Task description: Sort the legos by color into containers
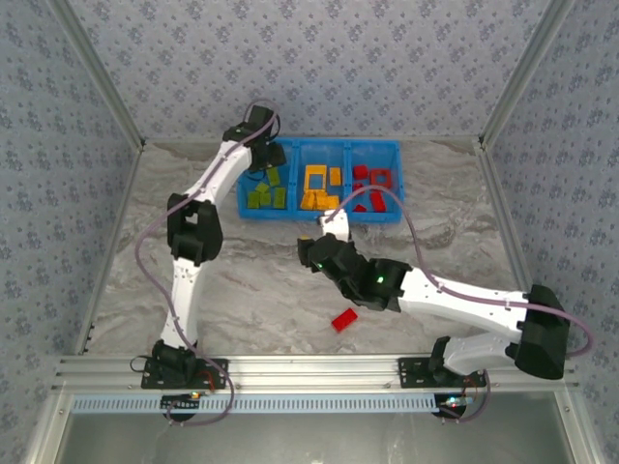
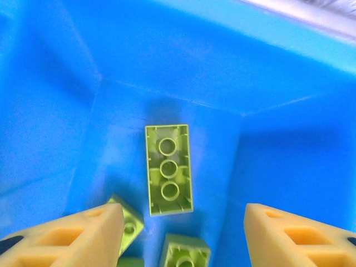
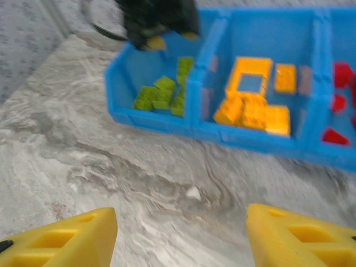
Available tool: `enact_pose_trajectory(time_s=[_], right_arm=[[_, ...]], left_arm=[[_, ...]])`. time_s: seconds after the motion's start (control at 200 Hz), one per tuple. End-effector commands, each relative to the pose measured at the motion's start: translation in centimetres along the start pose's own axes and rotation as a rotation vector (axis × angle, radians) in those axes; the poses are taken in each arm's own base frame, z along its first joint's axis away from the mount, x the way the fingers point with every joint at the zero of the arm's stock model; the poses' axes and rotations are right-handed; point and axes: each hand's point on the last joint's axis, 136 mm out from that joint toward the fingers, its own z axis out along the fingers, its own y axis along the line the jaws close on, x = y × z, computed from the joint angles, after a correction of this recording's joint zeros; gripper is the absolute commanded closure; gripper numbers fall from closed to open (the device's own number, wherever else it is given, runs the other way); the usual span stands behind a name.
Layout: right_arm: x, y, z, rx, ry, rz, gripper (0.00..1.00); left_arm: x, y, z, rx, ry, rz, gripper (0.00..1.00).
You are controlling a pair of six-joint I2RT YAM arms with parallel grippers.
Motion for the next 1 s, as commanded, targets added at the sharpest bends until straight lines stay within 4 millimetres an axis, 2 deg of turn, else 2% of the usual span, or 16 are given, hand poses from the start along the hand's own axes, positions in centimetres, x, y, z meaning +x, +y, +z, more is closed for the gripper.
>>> enact_pose_trajectory(time_s=[0.0, 0.11, 0.12, 0.215, 0.35, 0.4, 0.46, 0.575, 0.655, 0.739, 0.869, 0.944, 0.994], right_arm=[[2.9, -6.2, -2.1, 0.267, 0.132, 0.244, 0.38], [6.8, -8.4, -3.3, 0.374, 0.284, 0.415, 0.40], [7.1, -8.5, -3.4, 0.381, 0.293, 0.430, 0.40], [10.2, -8.8, -3.5, 0.406, 0.385, 0.575, 0.38], [14.6, -8.1, -2.7, 0.412, 0.513, 0.757, 0.35], [15.6, -7.7, -2.4, 0.414, 0.542, 0.791, 0.35], [16.9, -7.5, -2.2, 0.436, 0.579, 0.828, 0.35], [19.0, -7.0, -1.7, 0.464, 0.638, 0.871, 0.34], [20.1, -6.5, -1.5, 0.482, 0.668, 0.902, 0.34], [21.4, -6.3, -1.5, 0.523, 0.715, 0.920, 0.34], [23.3, -6.3, -1.4, 0.567, 0.759, 0.939, 0.34], [23.8, -6.7, -1.3, 0.593, 0.762, 0.934, 0.35], [23.8, -6.3, -0.7, 0.574, 0.758, 0.942, 0.36]], left_arm=[[-2.7, -3.0, -9.9, 0.142, -0.130, 0.021, 0.41], [-0.3, -5.5, -16.8, 0.283, -0.169, 0.138, 0.40], [0.6, -5.4, -16.8, 0.288, -0.154, 0.151, 0.39], [5.3, -7.8, -22.1, 0.447, -0.178, 0.290, 0.29], [14.4, -8.6, -27.3, 0.575, -0.088, 0.473, 0.26], [17.8, -8.1, -28.4, 0.581, -0.048, 0.537, 0.27], [21.9, -6.3, -29.1, 0.561, 0.036, 0.595, 0.26], [26.4, -2.1, -30.2, 0.522, 0.120, 0.600, 0.26], [28.1, 0.9, -30.9, 0.508, 0.146, 0.566, 0.27], [29.0, 3.1, -31.9, 0.508, 0.144, 0.530, 0.26], [29.3, 4.3, -33.4, 0.554, 0.114, 0.498, 0.26], [29.3, 4.6, -33.8, 0.564, 0.102, 0.492, 0.26], [29.2, 4.8, -34.0, 0.565, 0.098, 0.487, 0.26]])
